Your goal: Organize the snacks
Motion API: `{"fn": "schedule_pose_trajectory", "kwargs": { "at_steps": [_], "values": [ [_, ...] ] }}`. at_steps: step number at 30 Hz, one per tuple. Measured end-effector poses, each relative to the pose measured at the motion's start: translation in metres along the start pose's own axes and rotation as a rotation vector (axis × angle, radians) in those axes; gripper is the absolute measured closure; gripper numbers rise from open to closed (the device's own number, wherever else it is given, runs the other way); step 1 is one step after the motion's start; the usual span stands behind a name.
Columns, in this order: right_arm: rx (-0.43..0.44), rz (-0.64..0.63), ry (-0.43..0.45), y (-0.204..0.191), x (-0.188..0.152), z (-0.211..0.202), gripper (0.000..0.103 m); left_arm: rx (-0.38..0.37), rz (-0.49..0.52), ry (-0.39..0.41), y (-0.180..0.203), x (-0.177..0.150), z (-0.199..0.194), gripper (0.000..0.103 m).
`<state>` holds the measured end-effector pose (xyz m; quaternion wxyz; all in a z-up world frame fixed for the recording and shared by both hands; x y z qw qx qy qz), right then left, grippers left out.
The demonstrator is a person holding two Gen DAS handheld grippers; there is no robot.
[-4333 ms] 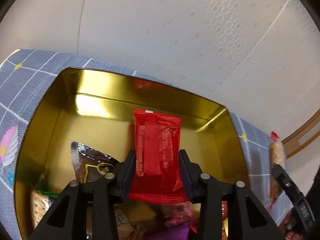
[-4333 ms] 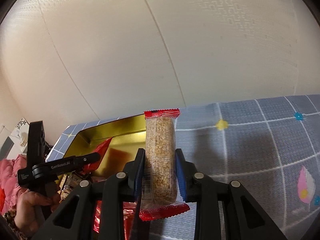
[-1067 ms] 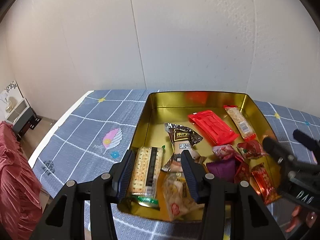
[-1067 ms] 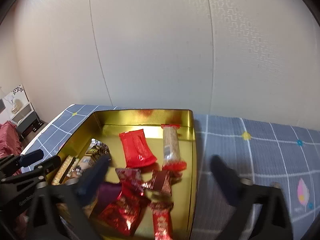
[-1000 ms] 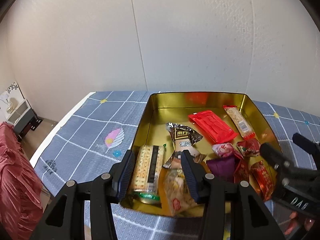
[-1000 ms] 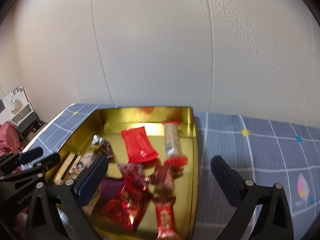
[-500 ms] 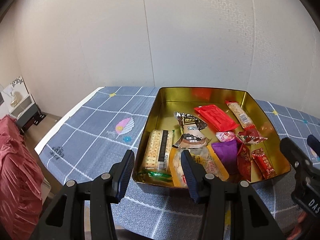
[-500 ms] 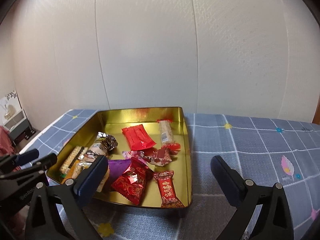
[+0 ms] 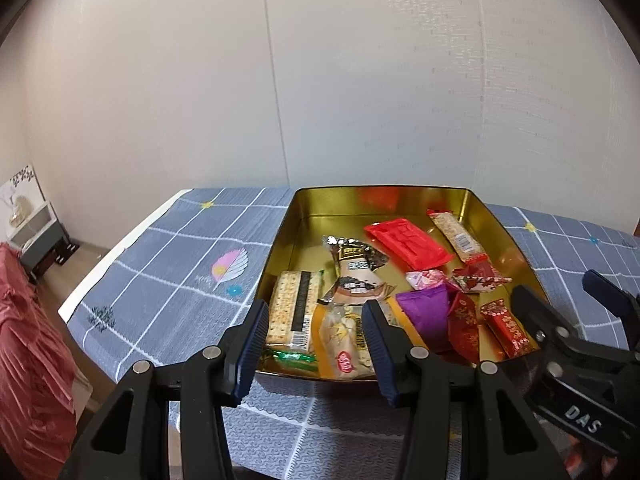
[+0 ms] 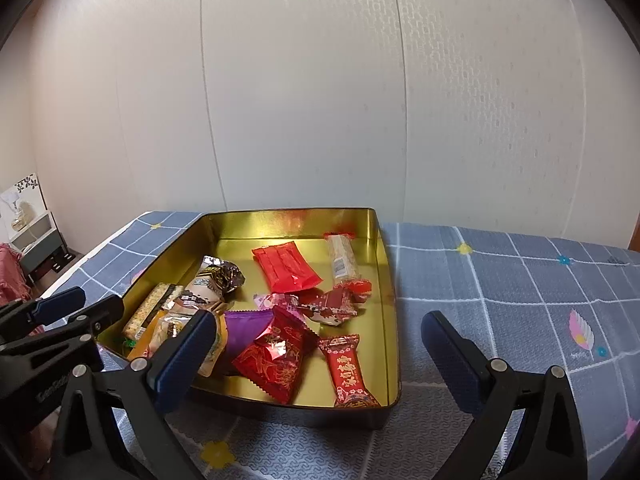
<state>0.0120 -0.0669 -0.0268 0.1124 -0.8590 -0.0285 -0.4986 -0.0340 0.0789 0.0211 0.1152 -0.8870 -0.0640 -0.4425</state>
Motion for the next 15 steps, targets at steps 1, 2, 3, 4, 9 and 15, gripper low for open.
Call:
{"fn": "schedule_pose_trajectory", "kwargs": {
  "at_steps": [1,2,3,4,9,15],
  "values": [
    [-0.002,0.003,-0.003,0.0007,0.0004,0.0014,0.000,0.000,0.003,0.004,0.0009,0.0001,-0.0007,0.054],
    [-0.007,0.009,-0.003,0.0010,0.0007,0.0023,0.000,-0.001,0.005,0.005,0.0013,0.0003,-0.0009,0.054],
    [-0.009,0.013,-0.005,0.0023,0.0007,0.0031,0.000,-0.002,0.004,0.006,0.0013,0.0005,-0.0010,0.054],
    [-0.013,0.018,-0.009,0.0036,0.0007,0.0038,0.000,-0.005,0.001,0.006,0.0010,0.0007,-0.0010,0.054],
    [-0.018,0.049,-0.021,0.0097,0.0011,0.0069,0.000,-0.019,-0.003,0.013,0.0014,0.0006,-0.0030,0.054],
    [-0.025,0.043,-0.021,0.0094,0.0013,0.0085,0.000,-0.044,-0.013,0.011,0.0007,0.0008,-0.0043,0.054]
  ]
}}
Point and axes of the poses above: each gripper's, at about its wrist camera, not at the fingertips, and z roughly the way its jaws point, y to its right, x to its top, the point moved 2 cm from there along z, roughly the way its jaws point, and after that the axes turned 4 degrees about z, right-handed, at the moved point
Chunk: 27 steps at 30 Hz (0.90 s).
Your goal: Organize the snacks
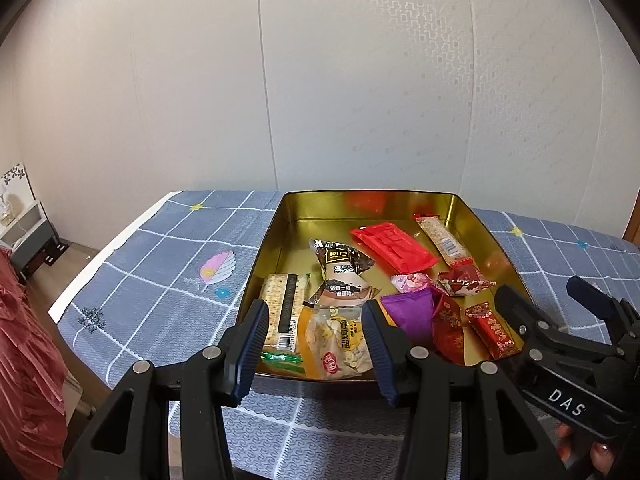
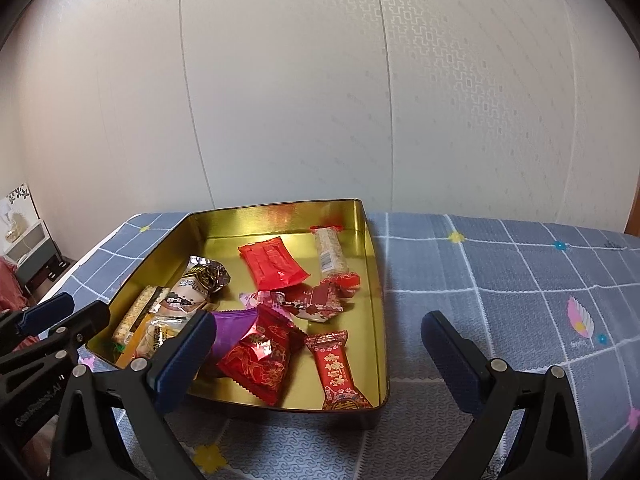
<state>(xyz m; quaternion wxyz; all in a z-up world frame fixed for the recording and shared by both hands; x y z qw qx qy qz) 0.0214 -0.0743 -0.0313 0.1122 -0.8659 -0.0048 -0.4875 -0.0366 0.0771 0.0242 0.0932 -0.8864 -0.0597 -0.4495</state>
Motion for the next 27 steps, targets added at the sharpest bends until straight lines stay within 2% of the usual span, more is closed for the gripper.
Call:
{"fn": "schedule_pose_trajectory", "kwargs": {
  "at_steps": [17,27],
  "values": [
    [0.006,-0.009,-0.005,-0.0025,-0.0012,0.0024,0.000,-0.004,-0.004,-0.005,0.0011,-0.0002,0.0003,0.054],
    [0.007,-0.010,-0.005,-0.0049,-0.0009,0.0022,0.000,-0.033,-0.017,-0.008,0.0008,0.0003,0.0008,0.054]
  ]
}}
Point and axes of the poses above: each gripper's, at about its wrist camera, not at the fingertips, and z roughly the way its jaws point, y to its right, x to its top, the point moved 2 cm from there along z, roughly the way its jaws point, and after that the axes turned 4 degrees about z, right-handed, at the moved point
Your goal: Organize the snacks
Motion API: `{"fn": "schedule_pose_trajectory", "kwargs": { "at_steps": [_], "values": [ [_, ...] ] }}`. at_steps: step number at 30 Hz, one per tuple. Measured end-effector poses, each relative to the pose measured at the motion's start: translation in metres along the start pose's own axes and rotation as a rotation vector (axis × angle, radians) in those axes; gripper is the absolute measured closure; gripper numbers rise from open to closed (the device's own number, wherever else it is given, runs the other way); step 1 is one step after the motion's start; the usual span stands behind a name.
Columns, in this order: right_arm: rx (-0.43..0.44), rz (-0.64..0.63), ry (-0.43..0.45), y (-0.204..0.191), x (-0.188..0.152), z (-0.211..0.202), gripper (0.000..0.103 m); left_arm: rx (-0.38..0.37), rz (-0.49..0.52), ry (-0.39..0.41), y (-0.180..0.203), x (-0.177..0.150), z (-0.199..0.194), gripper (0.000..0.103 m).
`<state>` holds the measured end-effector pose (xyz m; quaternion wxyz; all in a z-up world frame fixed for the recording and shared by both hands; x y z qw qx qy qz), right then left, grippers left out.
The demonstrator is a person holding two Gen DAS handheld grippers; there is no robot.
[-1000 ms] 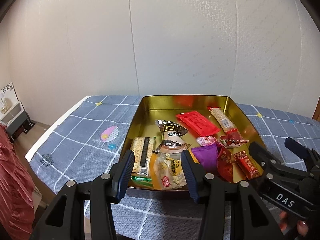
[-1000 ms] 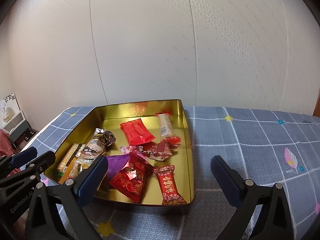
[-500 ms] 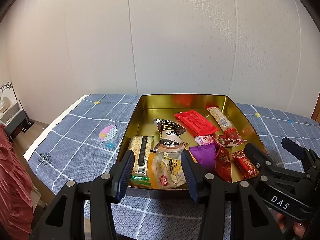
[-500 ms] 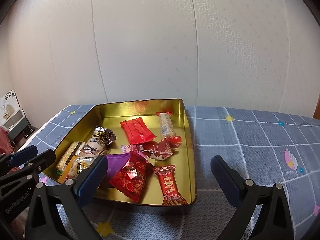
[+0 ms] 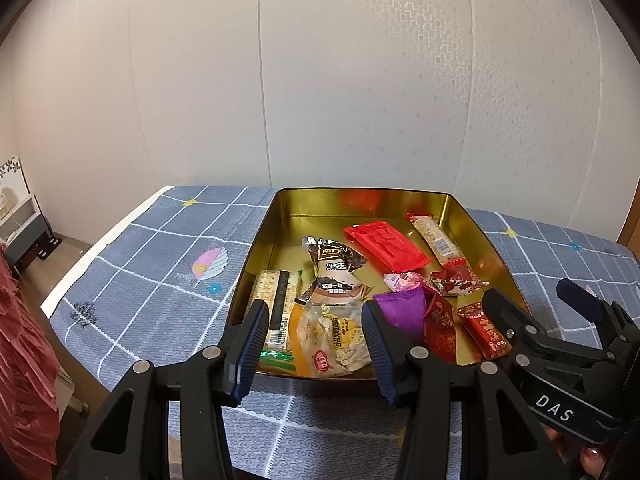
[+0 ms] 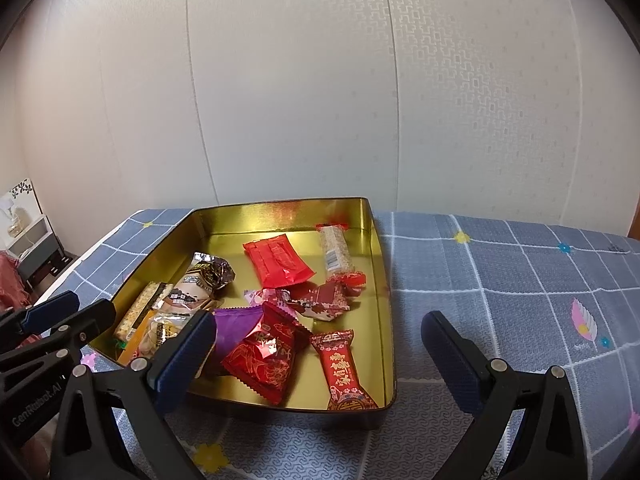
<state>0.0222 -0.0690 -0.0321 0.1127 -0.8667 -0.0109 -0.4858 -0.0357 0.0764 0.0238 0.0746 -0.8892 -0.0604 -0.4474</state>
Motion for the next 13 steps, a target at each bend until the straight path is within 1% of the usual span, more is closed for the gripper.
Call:
{"fn": "schedule_pose_trajectory", "kwargs": {
  "at_steps": [13],
  "values": [
    [-0.003,0.007,-0.002,-0.0001,0.0010,-0.0009,0.000,0.031,0.005,-0.004,-0.0010,-0.0007,0.0030,0.054]
  ]
}}
Point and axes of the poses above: each gripper's, at about its wrist camera, not at the fingertips, and z roughly the way its jaws point, y to its right, x to its top, the point moved 2 cm from there along z, roughly the way its jaws point, and after that the axes turned 4 degrees about z, right-handed, at the moved point
